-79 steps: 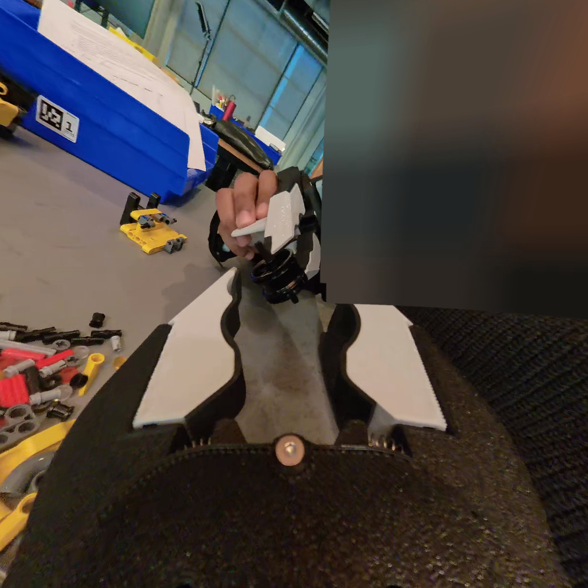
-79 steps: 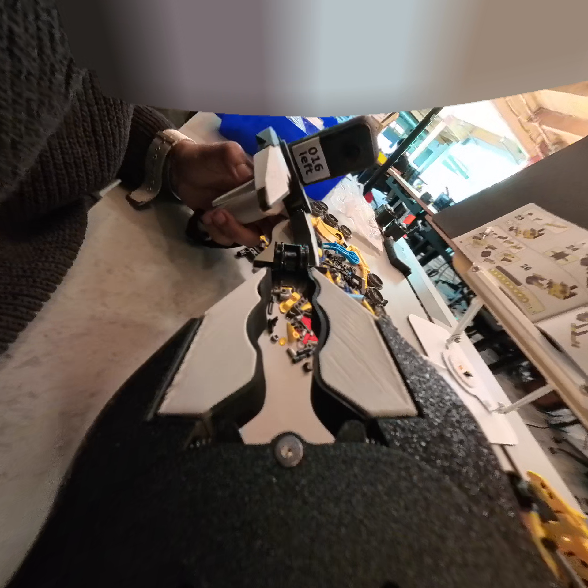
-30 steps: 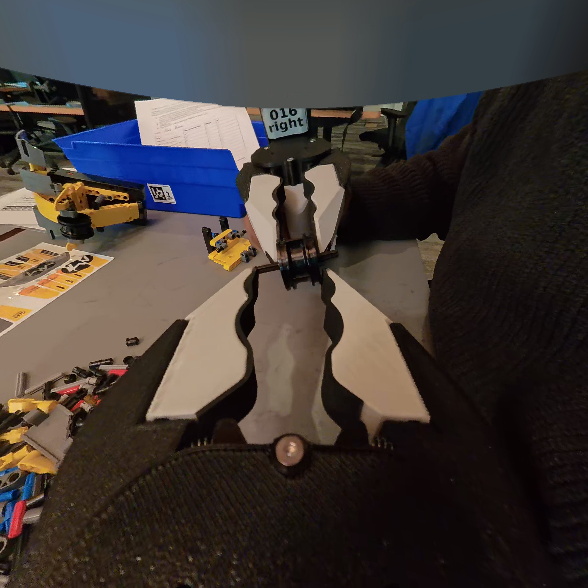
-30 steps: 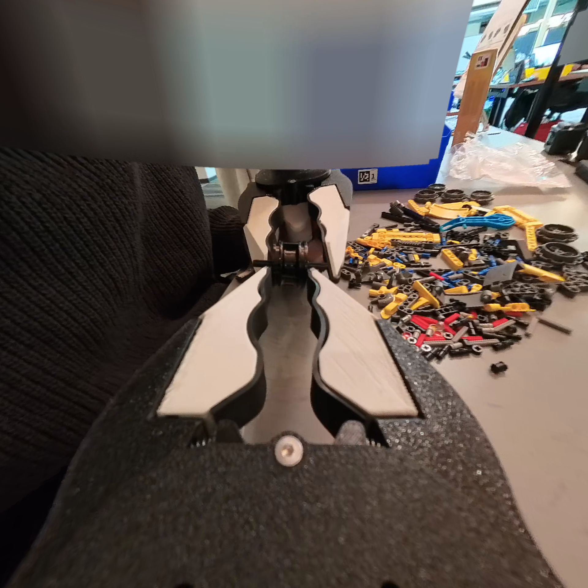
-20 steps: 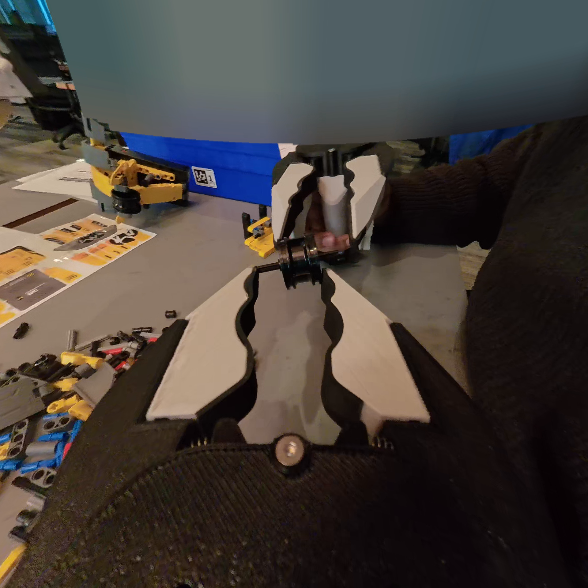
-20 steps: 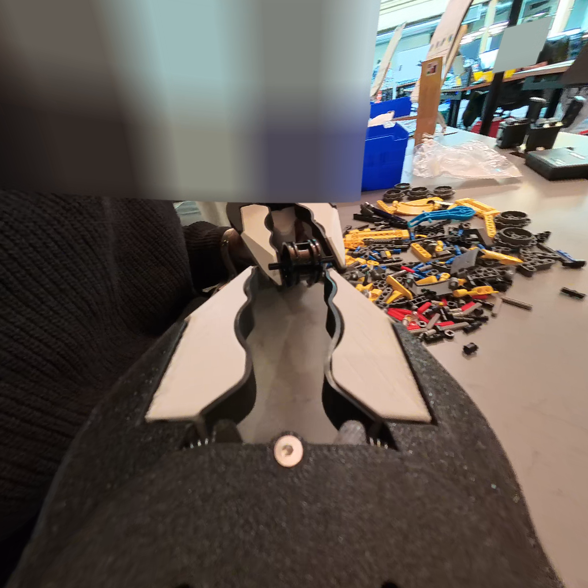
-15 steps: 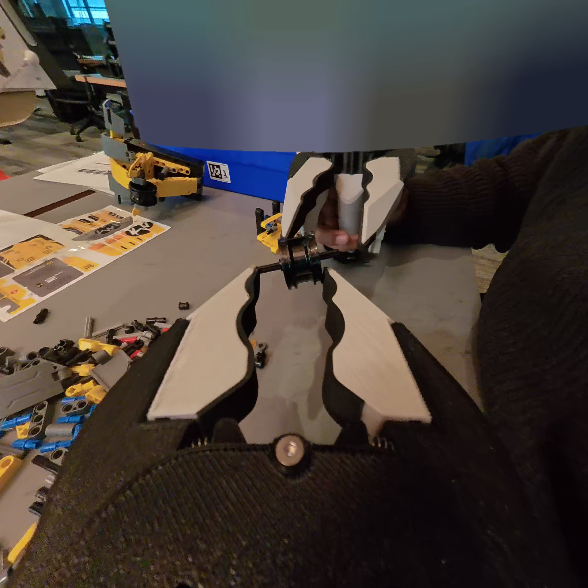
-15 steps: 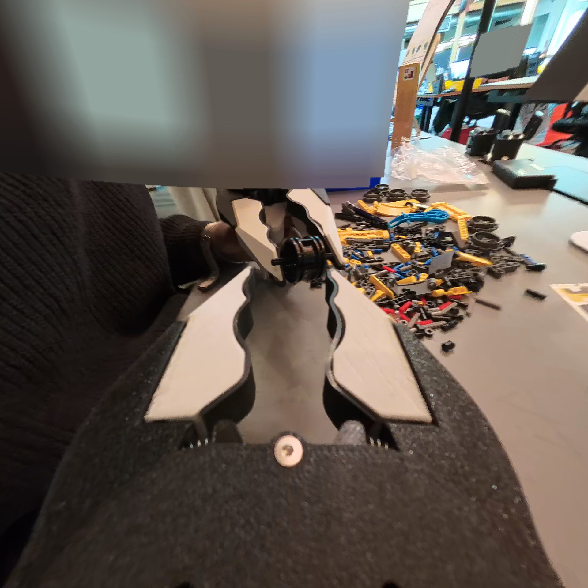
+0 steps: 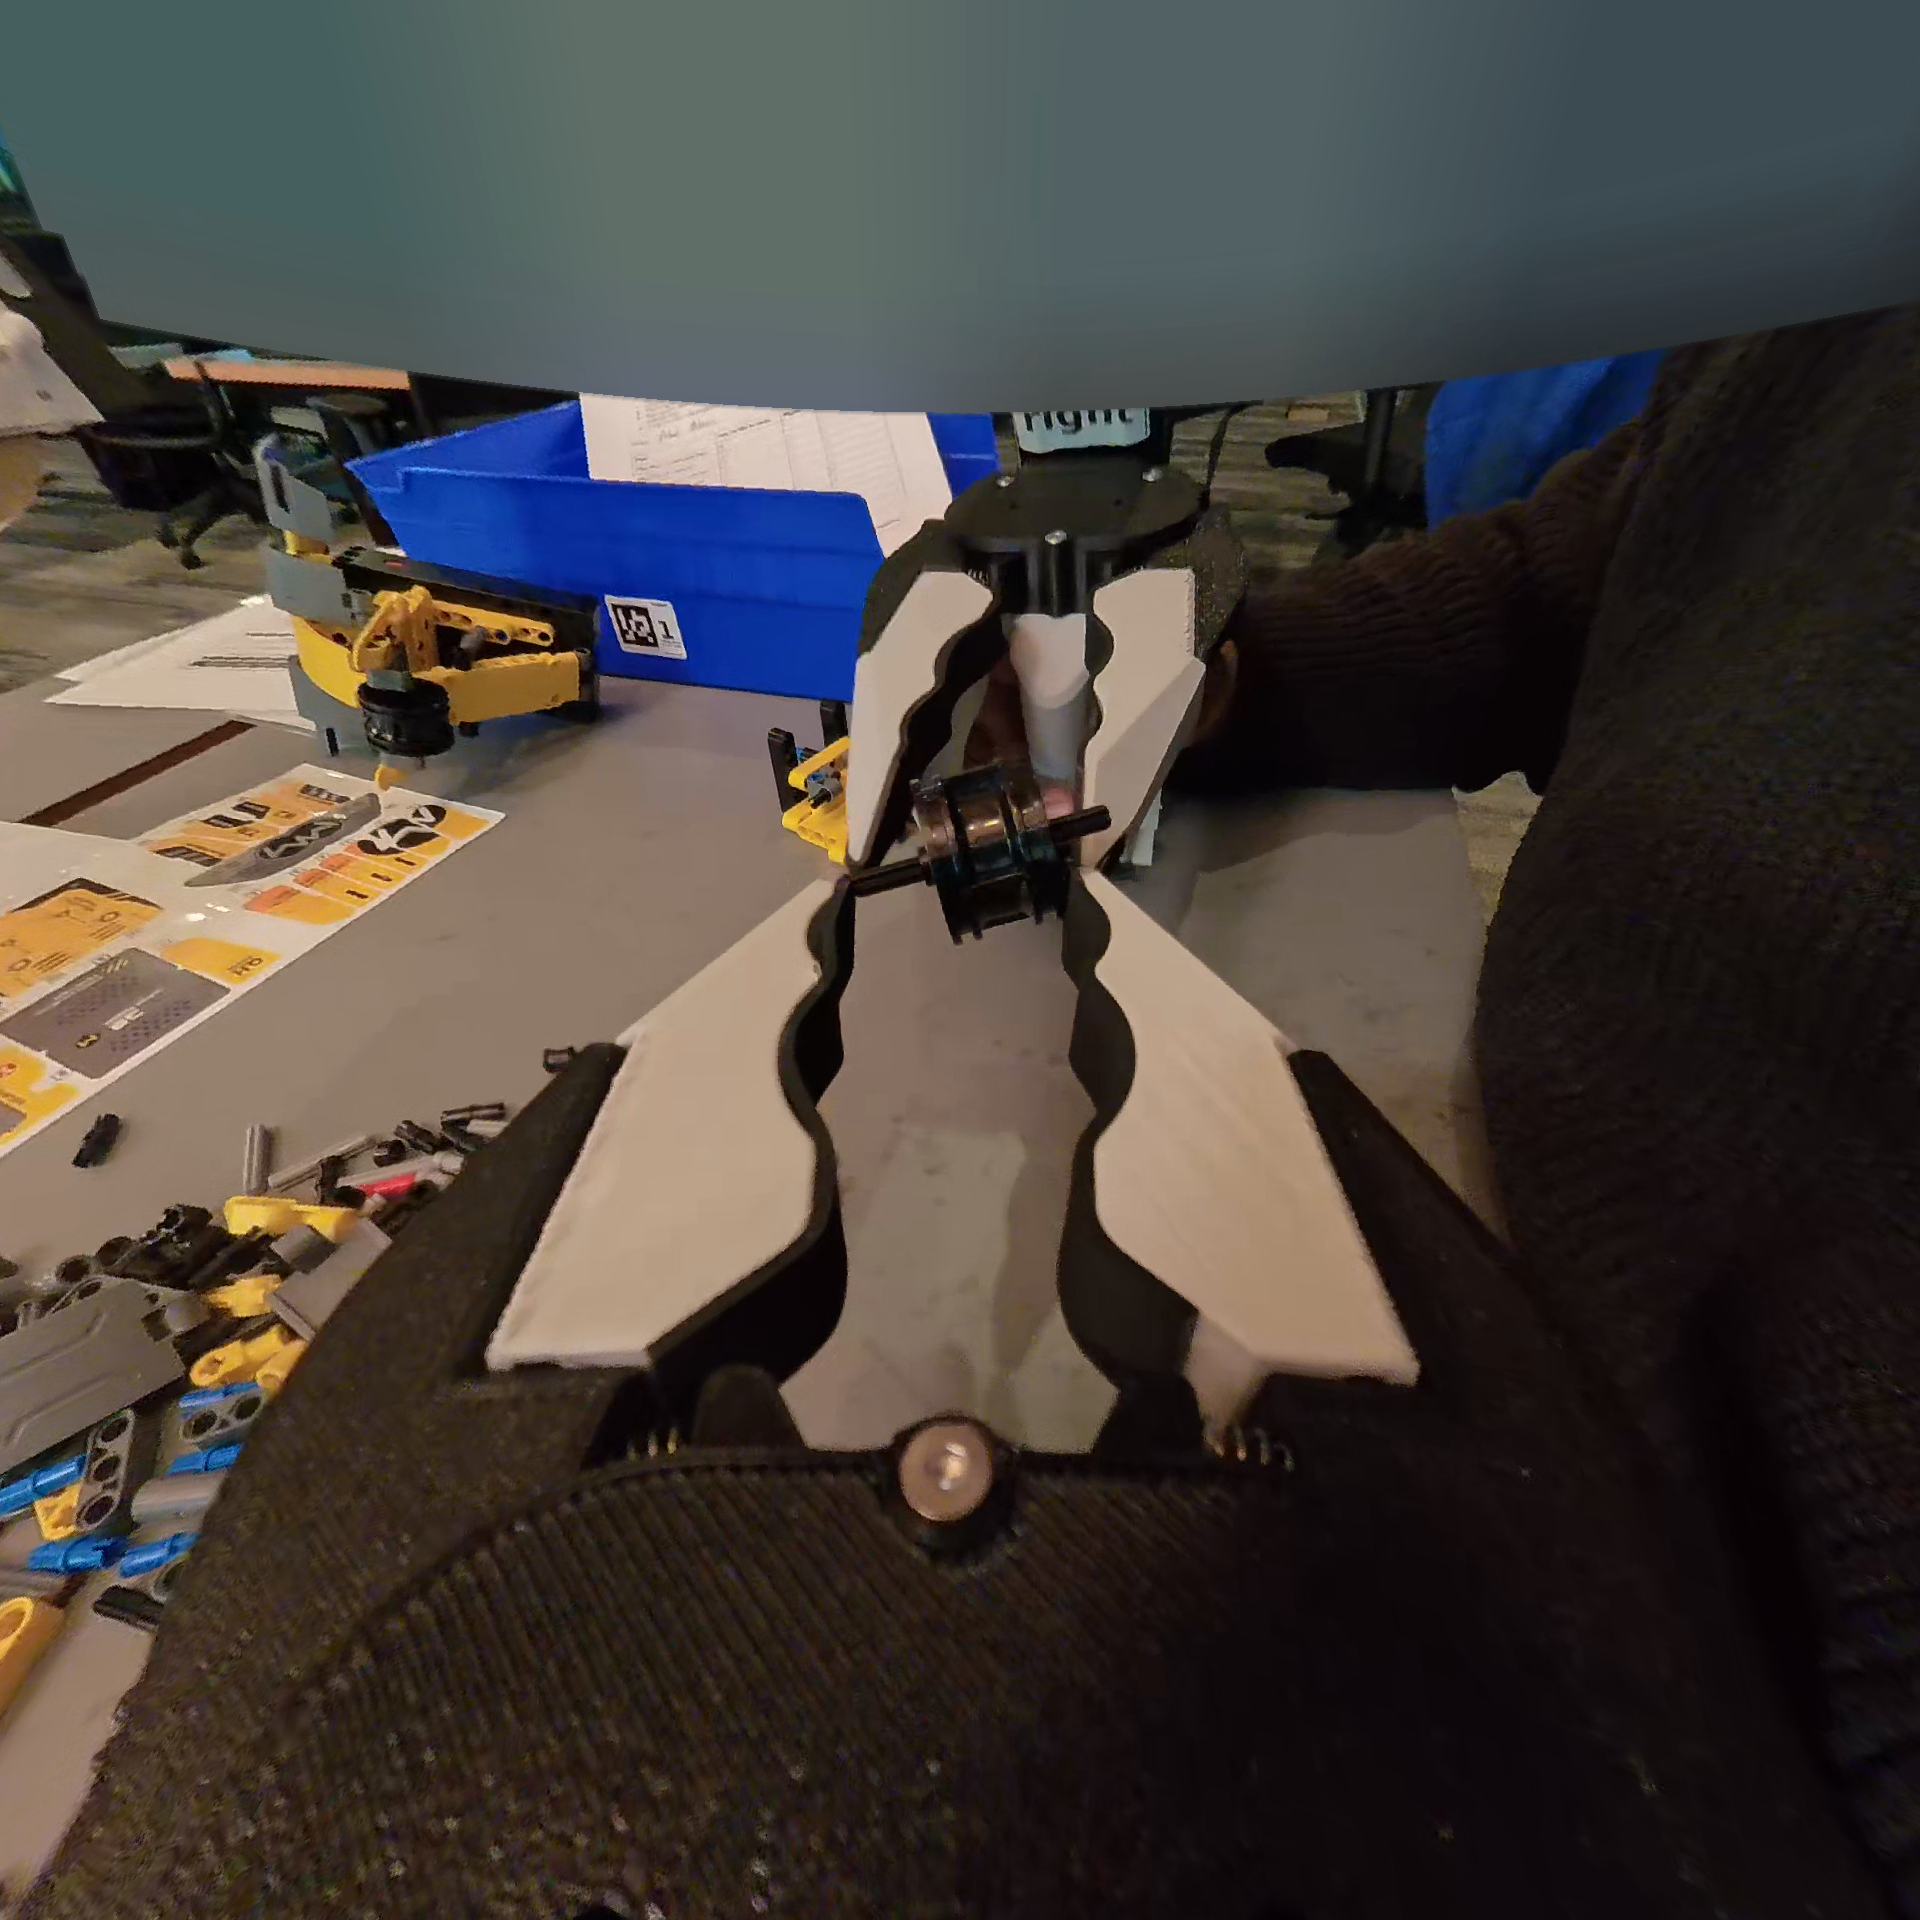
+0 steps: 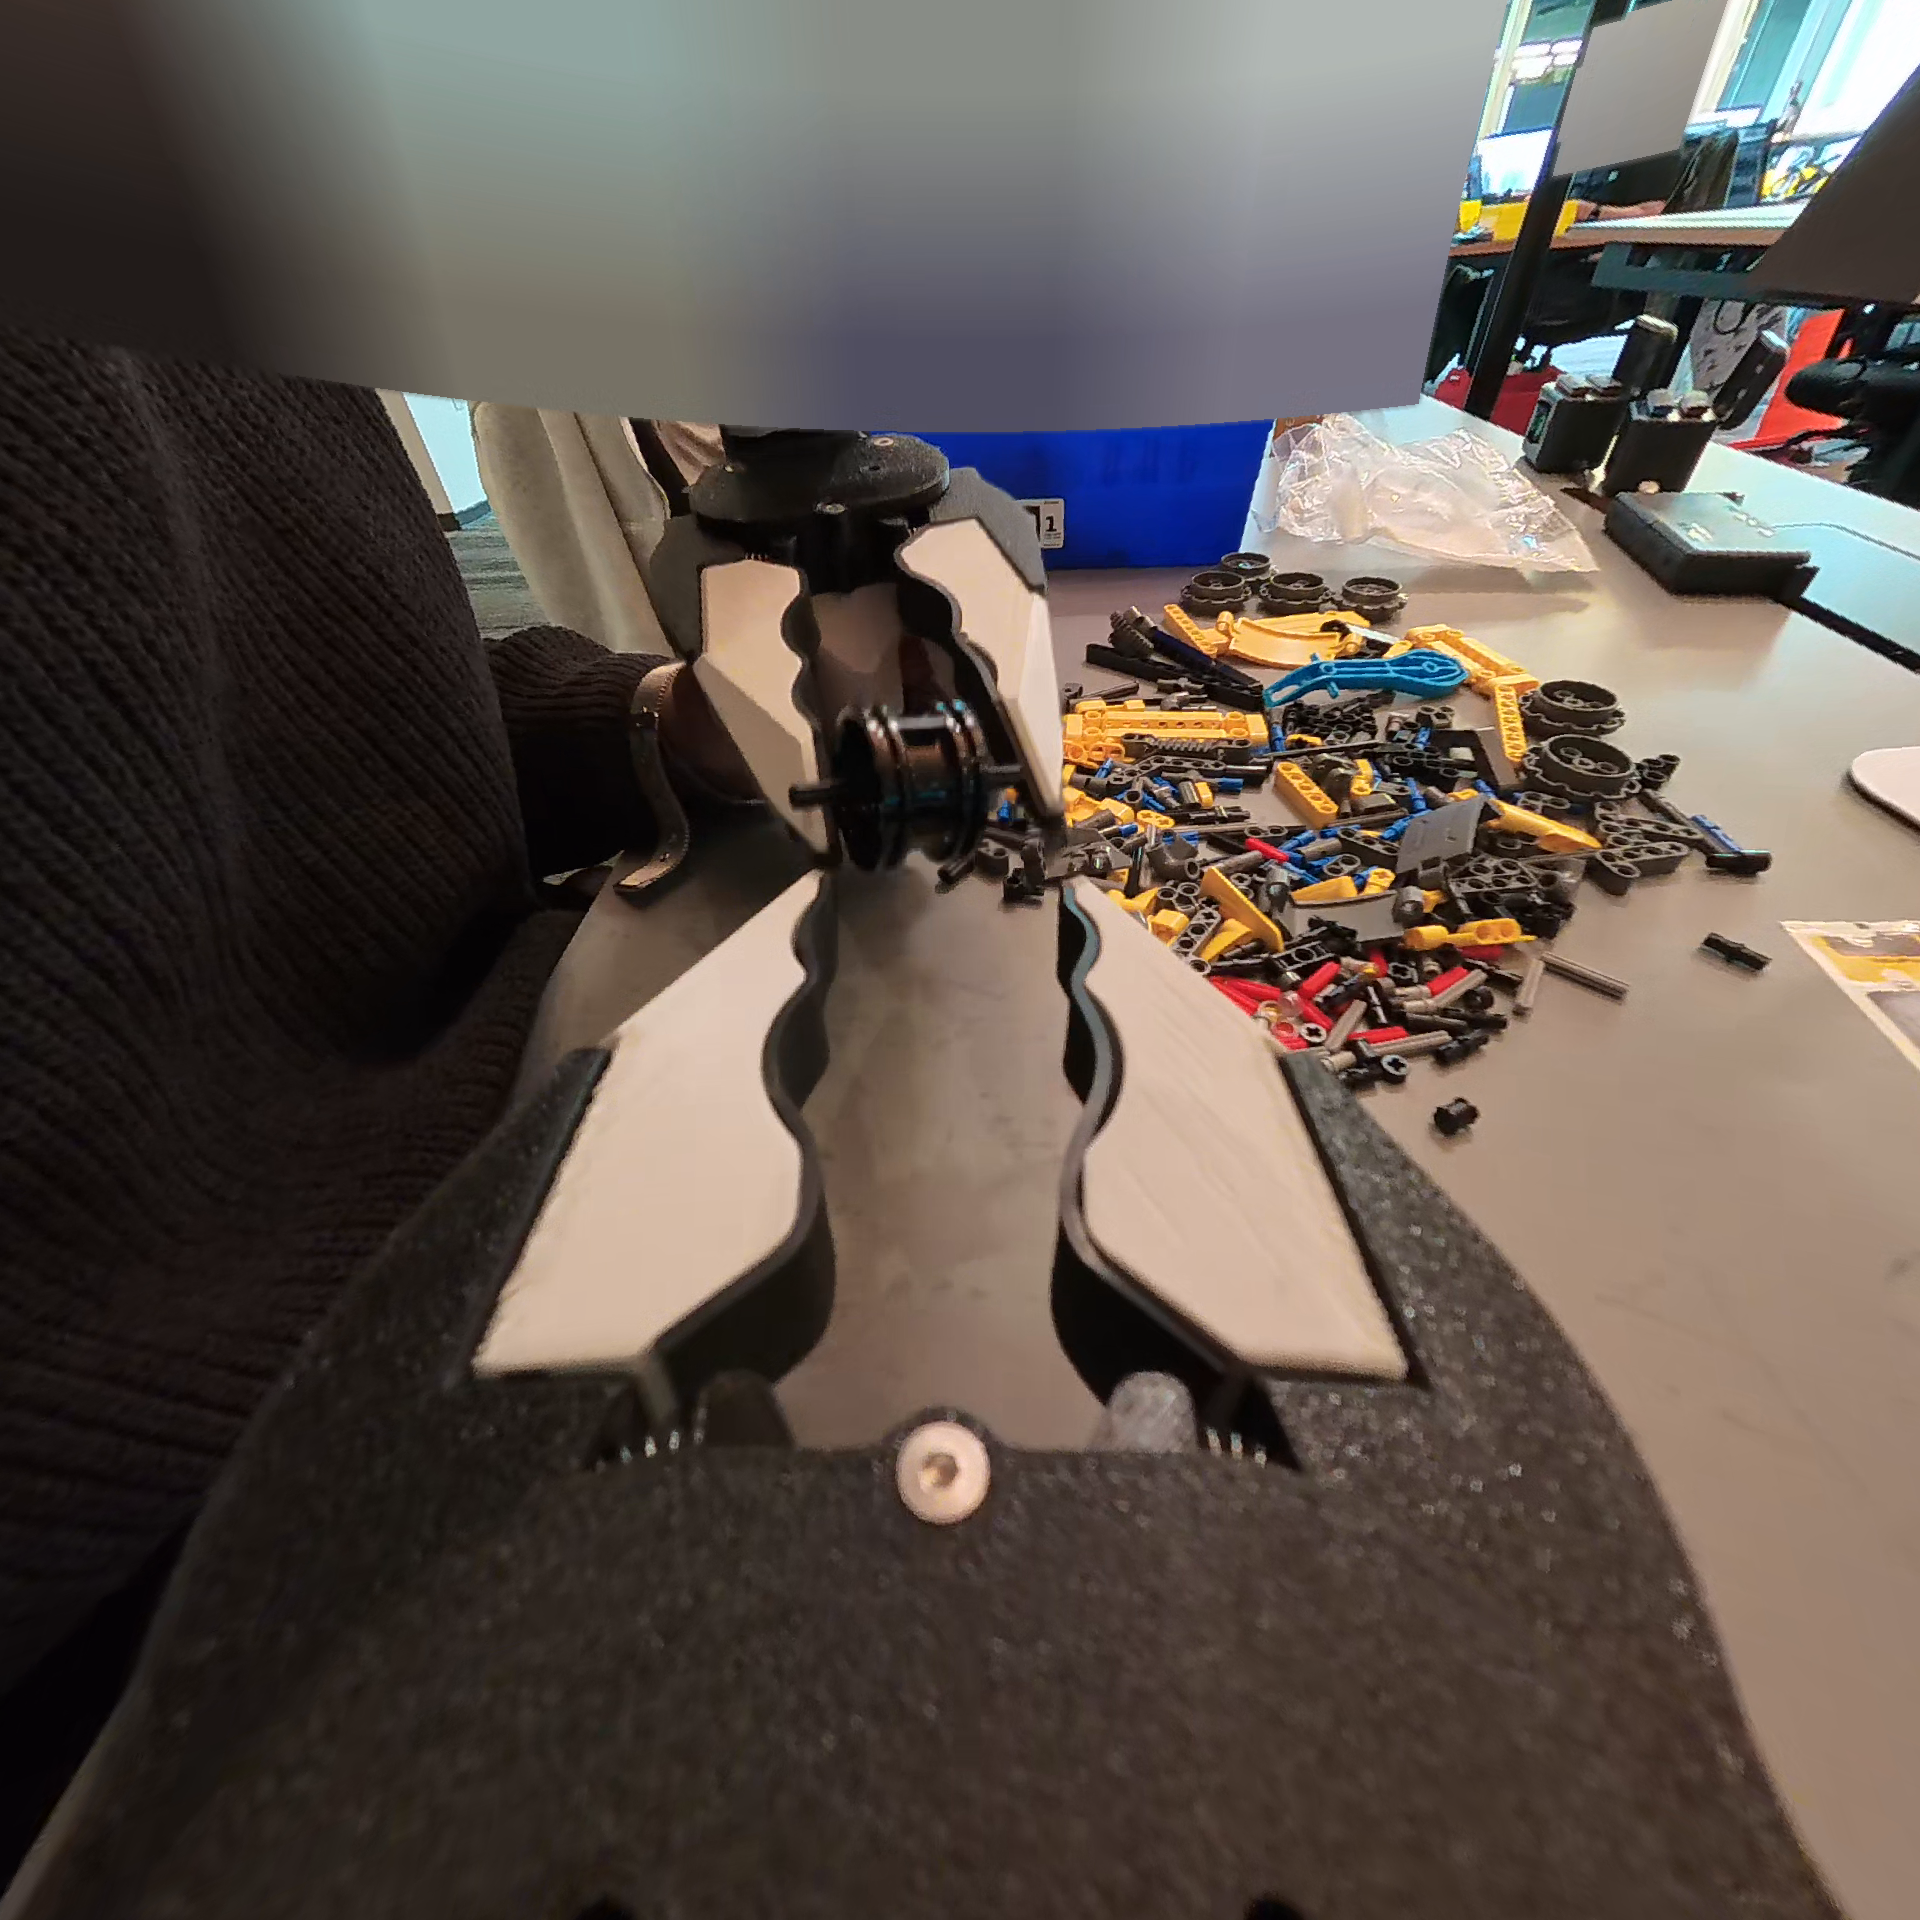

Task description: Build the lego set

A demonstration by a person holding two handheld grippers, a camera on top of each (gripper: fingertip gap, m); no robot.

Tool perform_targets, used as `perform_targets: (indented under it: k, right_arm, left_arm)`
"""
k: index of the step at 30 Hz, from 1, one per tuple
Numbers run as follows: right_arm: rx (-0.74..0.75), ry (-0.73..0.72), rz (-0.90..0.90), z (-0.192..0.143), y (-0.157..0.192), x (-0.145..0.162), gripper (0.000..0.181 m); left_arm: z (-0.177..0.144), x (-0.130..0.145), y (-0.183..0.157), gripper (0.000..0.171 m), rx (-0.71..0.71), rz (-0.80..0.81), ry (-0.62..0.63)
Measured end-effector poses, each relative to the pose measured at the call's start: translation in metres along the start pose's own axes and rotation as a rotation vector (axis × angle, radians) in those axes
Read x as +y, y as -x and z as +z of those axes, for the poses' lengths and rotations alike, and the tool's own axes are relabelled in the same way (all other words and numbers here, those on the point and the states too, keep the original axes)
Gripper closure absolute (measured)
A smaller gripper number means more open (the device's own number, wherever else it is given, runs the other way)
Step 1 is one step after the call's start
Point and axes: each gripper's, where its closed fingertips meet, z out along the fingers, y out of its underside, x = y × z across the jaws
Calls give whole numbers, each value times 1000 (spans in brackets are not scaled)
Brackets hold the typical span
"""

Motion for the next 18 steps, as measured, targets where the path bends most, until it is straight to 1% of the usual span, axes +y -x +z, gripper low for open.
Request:
perform_targets:
  k: [7, 18]
  right_arm:
    - [-2, 2, 41, -1, -5, 1, 139]
    - [-8, -59, 135, -8, -15, -5, 138]
  left_arm:
    - [0, 1, 1, 135, -15, 12, 14]
    - [-2, 0, 7, 135, -36, -1, 6]
